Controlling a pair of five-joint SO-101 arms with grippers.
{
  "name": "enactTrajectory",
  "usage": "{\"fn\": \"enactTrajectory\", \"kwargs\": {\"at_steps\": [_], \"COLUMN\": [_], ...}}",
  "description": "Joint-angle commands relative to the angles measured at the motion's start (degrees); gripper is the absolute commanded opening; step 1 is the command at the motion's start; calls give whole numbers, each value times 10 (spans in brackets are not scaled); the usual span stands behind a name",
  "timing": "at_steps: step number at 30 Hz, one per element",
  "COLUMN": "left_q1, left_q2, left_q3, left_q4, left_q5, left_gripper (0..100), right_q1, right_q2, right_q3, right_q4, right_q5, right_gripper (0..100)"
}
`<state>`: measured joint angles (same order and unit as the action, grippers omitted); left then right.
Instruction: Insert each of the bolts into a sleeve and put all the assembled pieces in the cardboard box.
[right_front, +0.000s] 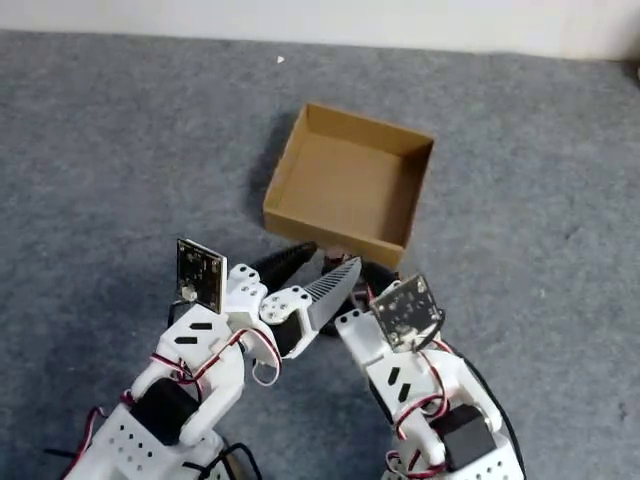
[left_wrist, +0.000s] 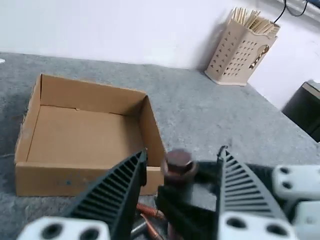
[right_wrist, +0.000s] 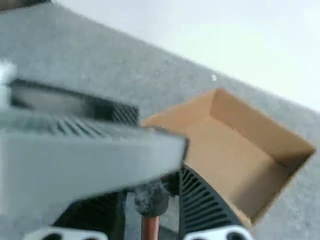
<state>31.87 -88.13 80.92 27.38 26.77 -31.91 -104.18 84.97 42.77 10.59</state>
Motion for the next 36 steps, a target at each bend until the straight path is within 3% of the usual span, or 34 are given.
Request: {"fn": "enactTrajectory", "kwargs": {"at_steps": [1,6,11,18,27,36], "left_q1": [7,-2,-47,-111,-218,-276], "left_q2": [-7,-11,-79,-170,-163,-163], "left_q3": [-14,-25,-22,-20,-7,150], "left_q4": [0,3,4,72,200,221], "left_q5": [-4,-4,-4,-11,-171,-202], "left_gripper": [242,207,0,5,6,6], "right_q1": [28,62,86,110,110,111], "right_q2": [-11,-11,-10,-7,-6,-5], "right_q3": [15,54,60,60,58,0], "right_q4": [-43,-89,-94,-92,-67,39], "right_q5": [-1,-1,-11,-45,-43,-41], "right_gripper": [5,5,5,5,8,10]}}
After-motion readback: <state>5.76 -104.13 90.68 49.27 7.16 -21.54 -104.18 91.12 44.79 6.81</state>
